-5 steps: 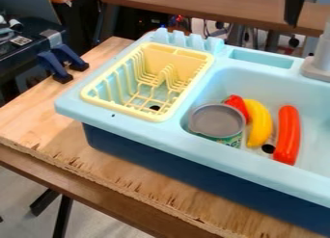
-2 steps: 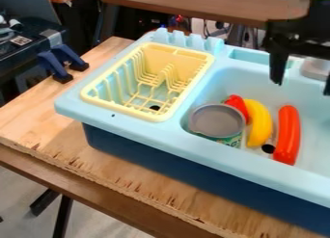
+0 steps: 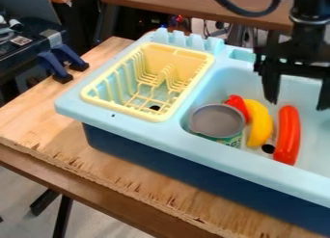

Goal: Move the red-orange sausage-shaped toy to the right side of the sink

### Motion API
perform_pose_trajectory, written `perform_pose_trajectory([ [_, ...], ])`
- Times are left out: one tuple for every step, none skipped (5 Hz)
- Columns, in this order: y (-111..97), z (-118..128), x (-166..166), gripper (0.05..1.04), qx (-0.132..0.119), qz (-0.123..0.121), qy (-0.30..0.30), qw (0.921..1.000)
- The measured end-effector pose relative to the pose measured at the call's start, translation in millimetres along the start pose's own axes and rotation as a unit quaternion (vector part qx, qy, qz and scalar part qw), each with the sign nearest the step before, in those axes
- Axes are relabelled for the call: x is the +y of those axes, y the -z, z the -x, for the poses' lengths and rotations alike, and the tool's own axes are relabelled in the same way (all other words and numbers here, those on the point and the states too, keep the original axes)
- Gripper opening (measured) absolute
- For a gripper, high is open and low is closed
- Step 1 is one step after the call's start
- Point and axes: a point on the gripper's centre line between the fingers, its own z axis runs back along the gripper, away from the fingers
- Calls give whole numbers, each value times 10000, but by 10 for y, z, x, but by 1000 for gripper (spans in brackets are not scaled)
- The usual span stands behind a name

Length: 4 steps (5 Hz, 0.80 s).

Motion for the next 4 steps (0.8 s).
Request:
perform_pose_trajectory([
  [121, 44, -45, 998, 118, 34, 33, 9999],
  [198, 95, -58, 998, 222, 59, 34, 9997],
  [349, 115, -67, 998, 299, 54, 27, 9995],
  [425, 153, -44, 998, 427, -74, 71, 9990],
])
